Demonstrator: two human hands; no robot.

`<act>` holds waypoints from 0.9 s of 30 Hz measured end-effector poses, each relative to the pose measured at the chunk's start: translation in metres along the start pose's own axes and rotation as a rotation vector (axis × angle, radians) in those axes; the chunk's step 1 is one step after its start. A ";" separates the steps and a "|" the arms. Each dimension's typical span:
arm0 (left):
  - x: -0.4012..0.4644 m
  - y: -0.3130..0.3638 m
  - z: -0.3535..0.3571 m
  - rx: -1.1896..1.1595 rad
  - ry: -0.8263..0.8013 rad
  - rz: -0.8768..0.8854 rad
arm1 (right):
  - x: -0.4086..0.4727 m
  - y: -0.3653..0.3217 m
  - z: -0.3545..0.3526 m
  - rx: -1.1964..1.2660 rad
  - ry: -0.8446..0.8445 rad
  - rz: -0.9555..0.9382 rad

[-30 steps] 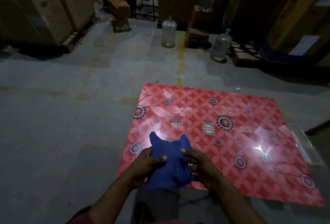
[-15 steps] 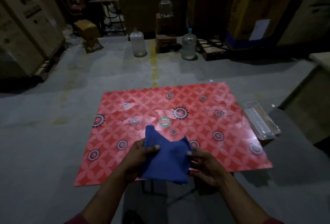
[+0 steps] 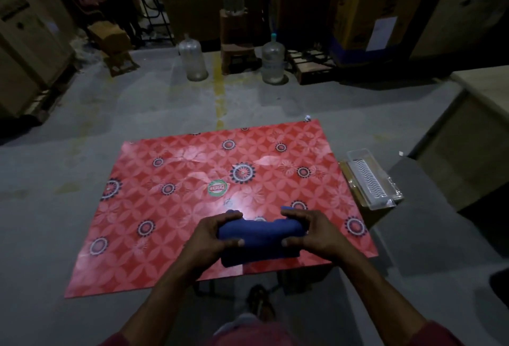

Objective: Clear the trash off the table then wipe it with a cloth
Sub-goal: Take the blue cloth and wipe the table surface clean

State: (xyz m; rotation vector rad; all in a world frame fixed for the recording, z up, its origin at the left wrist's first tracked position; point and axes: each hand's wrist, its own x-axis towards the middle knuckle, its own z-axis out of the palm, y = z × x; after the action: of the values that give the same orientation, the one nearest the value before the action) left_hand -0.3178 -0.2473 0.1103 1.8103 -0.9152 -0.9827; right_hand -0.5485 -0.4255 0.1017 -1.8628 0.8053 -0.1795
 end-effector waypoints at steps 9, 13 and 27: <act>0.086 0.014 0.042 0.368 0.048 0.097 | 0.026 0.018 -0.072 -0.262 0.163 -0.042; 0.126 0.031 0.055 -0.344 -0.215 -0.089 | 0.039 0.014 -0.109 0.310 0.034 0.135; 0.253 0.065 0.185 -0.495 -0.185 -0.477 | 0.082 0.092 -0.186 0.773 0.358 0.583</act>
State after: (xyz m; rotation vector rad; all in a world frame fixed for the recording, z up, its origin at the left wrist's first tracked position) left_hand -0.3881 -0.5530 0.0450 1.5453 -0.2904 -1.5407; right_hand -0.6146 -0.6378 0.0847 -0.8361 1.2699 -0.3921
